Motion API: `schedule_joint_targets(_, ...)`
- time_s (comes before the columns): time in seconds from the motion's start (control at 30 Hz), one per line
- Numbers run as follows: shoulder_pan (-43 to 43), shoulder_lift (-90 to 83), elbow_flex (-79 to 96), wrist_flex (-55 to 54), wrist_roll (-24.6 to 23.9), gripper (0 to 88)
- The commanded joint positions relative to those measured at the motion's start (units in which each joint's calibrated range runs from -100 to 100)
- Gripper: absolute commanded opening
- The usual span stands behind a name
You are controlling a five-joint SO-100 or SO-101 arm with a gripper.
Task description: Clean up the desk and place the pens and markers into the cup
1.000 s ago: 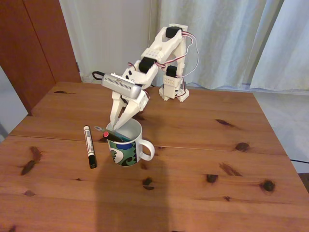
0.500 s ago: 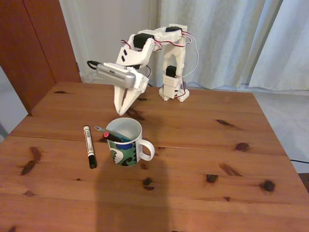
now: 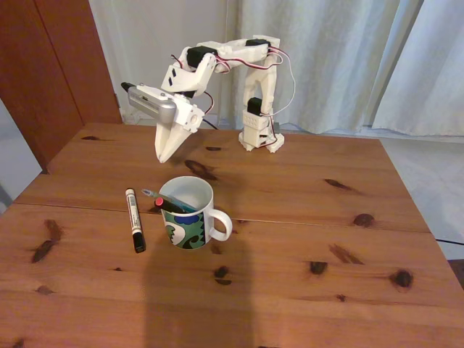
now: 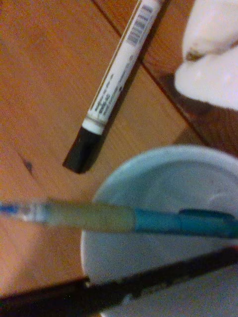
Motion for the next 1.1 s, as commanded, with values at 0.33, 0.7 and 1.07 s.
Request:
schedule_joint_targets(0.33,3.1,-1.1,-1.5,0.1,0.2,0.7)
schedule_joint_targets(0.7,2.8,4.7,-5.7,-1.5,-20.9,0.8)
schedule_joint_targets(1.07,2.0,11.7,-9.6,-1.6,-31.4,0.8)
